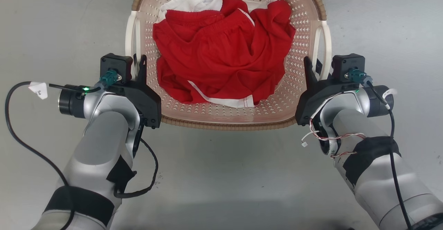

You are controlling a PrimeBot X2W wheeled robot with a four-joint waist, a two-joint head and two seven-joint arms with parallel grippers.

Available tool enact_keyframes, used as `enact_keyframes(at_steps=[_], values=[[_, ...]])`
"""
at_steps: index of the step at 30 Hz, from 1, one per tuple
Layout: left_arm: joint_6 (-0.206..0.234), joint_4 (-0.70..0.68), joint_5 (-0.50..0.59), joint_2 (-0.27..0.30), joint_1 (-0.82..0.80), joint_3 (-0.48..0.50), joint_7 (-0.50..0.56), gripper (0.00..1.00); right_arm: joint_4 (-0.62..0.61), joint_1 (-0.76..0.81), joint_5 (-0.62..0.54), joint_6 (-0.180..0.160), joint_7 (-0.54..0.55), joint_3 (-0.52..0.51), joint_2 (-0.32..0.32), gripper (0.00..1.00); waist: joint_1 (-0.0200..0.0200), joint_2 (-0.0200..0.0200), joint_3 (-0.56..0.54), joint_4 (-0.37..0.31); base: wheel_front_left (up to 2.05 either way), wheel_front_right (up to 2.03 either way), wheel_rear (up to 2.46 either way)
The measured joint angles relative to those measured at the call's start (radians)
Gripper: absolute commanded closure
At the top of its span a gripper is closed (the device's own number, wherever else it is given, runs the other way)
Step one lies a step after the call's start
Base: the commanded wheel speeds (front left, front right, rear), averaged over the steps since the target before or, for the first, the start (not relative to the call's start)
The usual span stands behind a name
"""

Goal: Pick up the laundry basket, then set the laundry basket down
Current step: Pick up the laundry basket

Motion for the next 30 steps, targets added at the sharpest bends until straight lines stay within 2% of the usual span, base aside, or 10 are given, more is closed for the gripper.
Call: enact_keyframes(at_steps=[14, 30], values=[[0.025, 0.031, -0.048, -0.006, 0.014, -0.079, 0.002, 1.00, 0.052, 0.005, 0.066, -0.007, 0.010, 0.052, 0.000, 1.00, 0.0000, 0.0000, -0.058, -0.006, 0.00, 0.00, 0.00], [0.047, 0.051, -0.149, -0.006, 0.143, -0.163, 0.020, 1.00, 0.059, 0.112, 0.153, -0.014, 0.041, 0.151, 0.001, 1.00, 0.0000, 0.0000, -0.214, -0.004, 0.00, 0.00, 0.00]])
